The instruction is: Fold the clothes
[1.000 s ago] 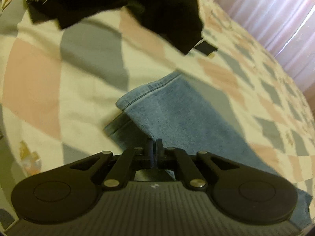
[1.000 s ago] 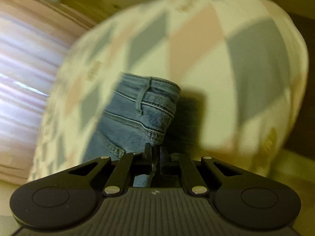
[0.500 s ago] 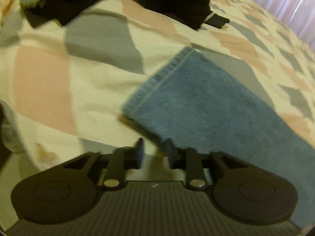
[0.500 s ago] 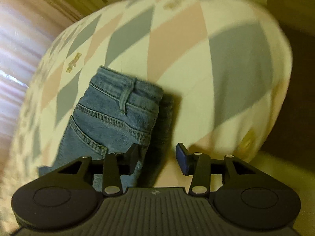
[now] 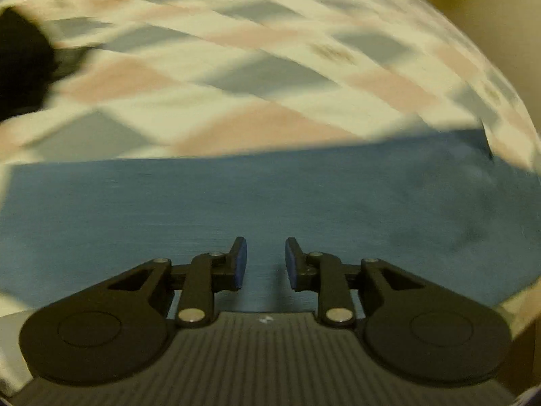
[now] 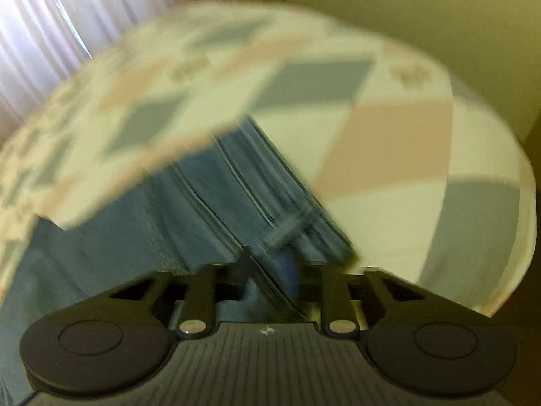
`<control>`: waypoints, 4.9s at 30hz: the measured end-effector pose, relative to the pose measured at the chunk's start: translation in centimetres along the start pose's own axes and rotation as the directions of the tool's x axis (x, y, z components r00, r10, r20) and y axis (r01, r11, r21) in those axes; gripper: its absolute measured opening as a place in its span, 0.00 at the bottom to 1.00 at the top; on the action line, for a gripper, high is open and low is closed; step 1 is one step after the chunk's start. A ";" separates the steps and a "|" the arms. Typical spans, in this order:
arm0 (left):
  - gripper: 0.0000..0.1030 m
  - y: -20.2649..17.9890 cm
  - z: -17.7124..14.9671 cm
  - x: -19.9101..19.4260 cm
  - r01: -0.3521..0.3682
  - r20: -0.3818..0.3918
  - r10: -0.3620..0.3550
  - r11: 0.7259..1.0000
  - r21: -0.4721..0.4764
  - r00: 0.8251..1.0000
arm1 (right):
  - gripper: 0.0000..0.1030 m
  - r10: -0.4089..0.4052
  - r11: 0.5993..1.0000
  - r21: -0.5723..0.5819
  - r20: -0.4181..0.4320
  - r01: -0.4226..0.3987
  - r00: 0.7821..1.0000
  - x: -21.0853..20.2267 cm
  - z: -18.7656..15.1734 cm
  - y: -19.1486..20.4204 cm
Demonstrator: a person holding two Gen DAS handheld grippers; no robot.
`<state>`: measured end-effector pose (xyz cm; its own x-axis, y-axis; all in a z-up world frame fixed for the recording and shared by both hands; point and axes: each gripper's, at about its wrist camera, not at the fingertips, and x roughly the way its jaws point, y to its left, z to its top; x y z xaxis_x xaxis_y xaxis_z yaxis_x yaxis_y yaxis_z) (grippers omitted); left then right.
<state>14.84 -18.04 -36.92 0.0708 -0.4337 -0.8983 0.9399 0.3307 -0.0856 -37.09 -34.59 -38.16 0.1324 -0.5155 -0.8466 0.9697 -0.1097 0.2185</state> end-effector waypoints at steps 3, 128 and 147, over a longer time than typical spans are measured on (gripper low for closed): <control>0.10 -4.3 1.8 1.4 0.098 -0.033 -0.097 0.994 0.044 0.995 | 0.19 0.069 0.998 0.016 -0.020 -0.068 0.997 -0.4 0.6 -0.7; 0.44 6.0 6.3 -6.1 -0.122 -0.154 0.141 0.984 0.126 0.978 | 0.63 0.055 0.918 -0.386 -0.100 -0.090 0.993 -6.9 -6.2 26.4; 0.71 16.0 10.2 -18.7 0.157 -0.033 -0.169 0.803 0.575 0.985 | 0.89 -0.179 0.976 0.136 0.041 0.172 0.983 -24.9 -20.5 45.1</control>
<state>31.99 -13.14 -17.08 -0.1003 -0.4552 -0.8847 0.9578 -0.2849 0.0379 7.54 -9.32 -17.17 -0.0519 -0.5218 -0.8515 0.9410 -0.3111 0.1332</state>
